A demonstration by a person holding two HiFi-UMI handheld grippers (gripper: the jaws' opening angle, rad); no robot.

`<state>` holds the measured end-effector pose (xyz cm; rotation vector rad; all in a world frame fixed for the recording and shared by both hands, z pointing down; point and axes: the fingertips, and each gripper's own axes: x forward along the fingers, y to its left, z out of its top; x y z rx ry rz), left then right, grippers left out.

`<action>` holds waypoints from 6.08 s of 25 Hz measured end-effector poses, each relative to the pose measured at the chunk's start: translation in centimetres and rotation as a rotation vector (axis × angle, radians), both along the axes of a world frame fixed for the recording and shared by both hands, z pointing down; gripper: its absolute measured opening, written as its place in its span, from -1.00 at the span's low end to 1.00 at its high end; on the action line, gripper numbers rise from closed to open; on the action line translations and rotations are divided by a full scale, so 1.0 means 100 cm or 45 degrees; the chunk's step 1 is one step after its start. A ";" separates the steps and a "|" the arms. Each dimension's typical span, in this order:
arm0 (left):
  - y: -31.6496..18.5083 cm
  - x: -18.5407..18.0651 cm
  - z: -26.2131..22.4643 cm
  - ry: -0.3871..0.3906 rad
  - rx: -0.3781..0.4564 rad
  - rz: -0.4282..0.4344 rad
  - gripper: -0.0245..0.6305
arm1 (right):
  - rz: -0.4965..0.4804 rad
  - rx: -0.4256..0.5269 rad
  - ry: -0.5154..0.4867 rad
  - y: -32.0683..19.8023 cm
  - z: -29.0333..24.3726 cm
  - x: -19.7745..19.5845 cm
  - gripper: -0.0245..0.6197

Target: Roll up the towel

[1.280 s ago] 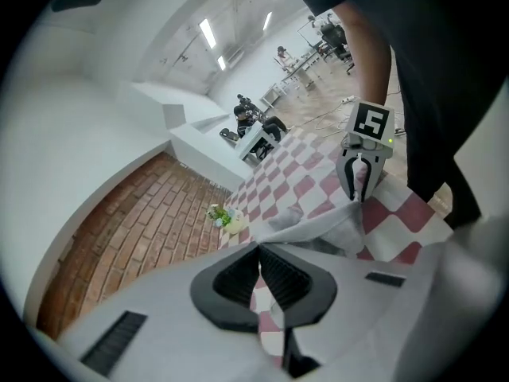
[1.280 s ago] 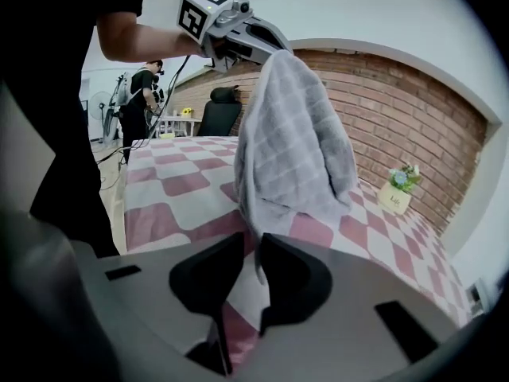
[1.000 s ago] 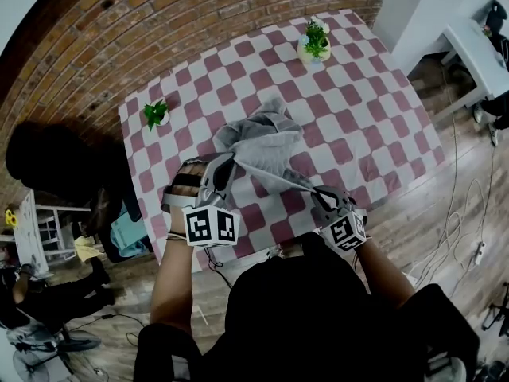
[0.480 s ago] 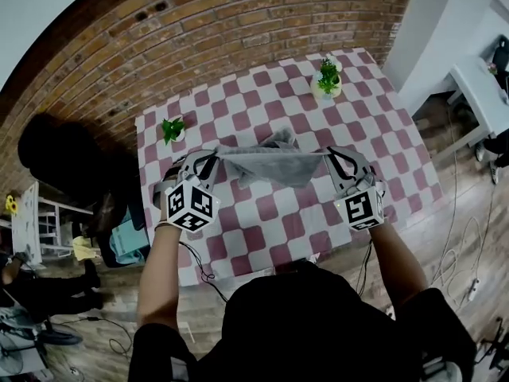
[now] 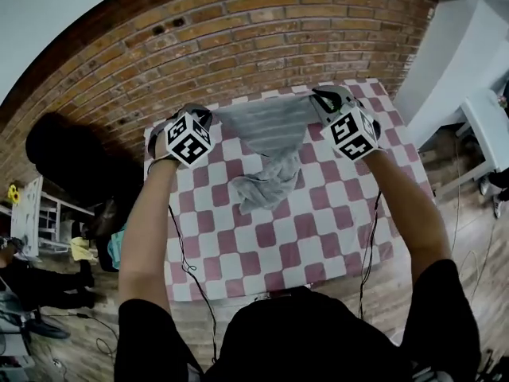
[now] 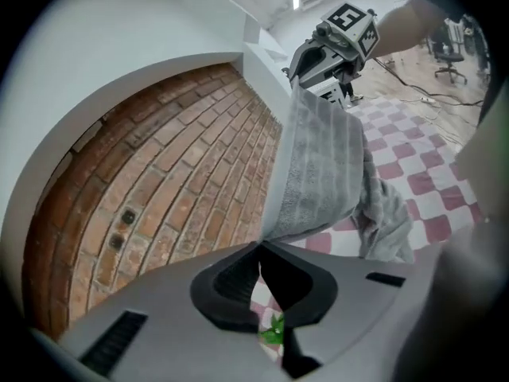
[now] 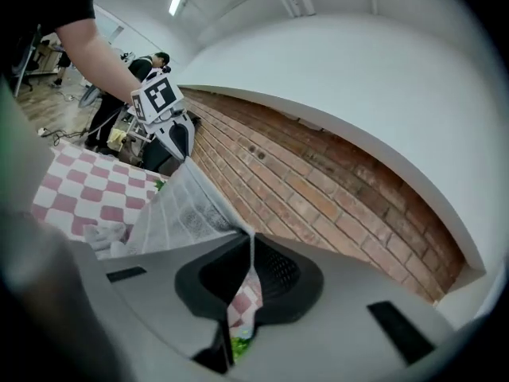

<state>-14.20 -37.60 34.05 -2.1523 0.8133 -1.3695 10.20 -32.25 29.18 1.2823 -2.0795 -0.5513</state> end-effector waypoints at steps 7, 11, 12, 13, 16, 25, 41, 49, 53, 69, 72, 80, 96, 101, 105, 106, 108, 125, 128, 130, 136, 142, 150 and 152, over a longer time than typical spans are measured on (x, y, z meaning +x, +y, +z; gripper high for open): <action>-0.112 0.004 -0.132 -0.108 0.251 -0.182 -0.91 | 0.059 0.121 0.292 -0.137 -0.119 0.012 -0.89; -0.138 -0.013 -0.267 -0.089 0.566 -0.300 -0.91 | 0.057 0.399 0.395 -0.162 -0.244 -0.006 -0.89; -0.135 -0.018 -0.302 -0.085 0.667 -0.311 -0.91 | 0.063 0.478 0.407 -0.158 -0.277 -0.009 -0.89; -0.130 -0.022 -0.334 -0.075 0.763 -0.315 -0.91 | 0.069 0.557 0.412 -0.151 -0.307 -0.012 -0.89; -0.099 -0.030 -0.400 -0.067 0.968 -0.287 -0.91 | 0.066 0.735 0.378 -0.116 -0.368 -0.020 -0.88; 0.005 -0.043 -0.340 -0.213 1.112 -0.066 -0.91 | -0.005 0.649 0.474 -0.022 -0.286 -0.031 -0.88; 0.253 -0.080 0.023 -0.086 0.414 0.123 -0.91 | 0.109 0.042 0.122 0.233 0.043 -0.068 -0.88; 0.388 -0.085 0.126 -0.107 0.160 0.004 -0.90 | 0.070 -0.160 0.060 0.365 0.157 -0.068 -0.88; 0.442 -0.083 0.154 -0.127 0.096 -0.053 -0.90 | 0.026 -0.222 0.060 0.416 0.188 -0.064 -0.88; 0.611 -0.085 0.206 -0.124 -0.078 -0.185 -0.90 | -0.121 -0.377 0.028 0.572 0.242 -0.062 -0.88; 0.603 -0.086 0.196 -0.125 -0.033 -0.190 -0.90 | -0.130 -0.326 0.033 0.565 0.231 -0.062 -0.88; 0.514 -0.083 0.160 -0.126 0.127 -0.199 -0.90 | -0.105 -0.164 0.065 0.480 0.194 -0.057 -0.88; 0.316 -0.077 0.177 -0.181 0.115 -0.175 -0.90 | -0.089 -0.189 0.122 0.290 0.212 -0.050 -0.87; 0.258 -0.073 0.190 -0.204 0.088 -0.146 -0.90 | -0.069 -0.231 0.142 0.236 0.226 -0.047 -0.87; 0.212 -0.069 0.201 -0.222 0.075 -0.115 -0.90 | -0.057 -0.254 0.159 0.190 0.237 -0.043 -0.87; 0.201 -0.069 0.204 -0.226 0.070 -0.109 -0.90 | -0.056 -0.259 0.163 0.179 0.240 -0.043 -0.87; 0.180 -0.069 0.210 -0.230 0.062 -0.099 -0.90 | -0.053 -0.266 0.174 0.157 0.245 -0.043 -0.87; -0.003 -0.054 0.246 -0.181 0.007 -0.149 -0.90 | 0.079 -0.296 0.260 -0.032 0.281 -0.028 -0.87; -0.027 -0.051 0.254 -0.187 -0.008 -0.169 -0.90 | 0.115 -0.323 0.275 -0.052 0.290 -0.026 -0.87; -0.038 -0.049 0.262 -0.176 -0.040 -0.188 -0.89 | 0.136 -0.354 0.270 -0.061 0.297 -0.026 -0.87; -0.050 -0.060 0.271 -0.003 -0.100 -0.353 -0.45 | 0.226 -0.463 0.182 -0.076 0.317 -0.016 -0.62; 0.010 -0.077 0.248 0.200 -0.149 -0.427 -0.37 | 0.153 -0.416 -0.021 -0.020 0.272 -0.019 -0.52; 0.140 -0.095 0.228 0.470 -0.304 -0.516 -0.44 | 0.018 -0.571 -0.269 0.121 0.267 -0.038 -0.52; 0.170 -0.097 0.234 0.497 -0.350 -0.532 -0.43 | 0.052 -0.619 -0.364 0.149 0.273 -0.044 -0.48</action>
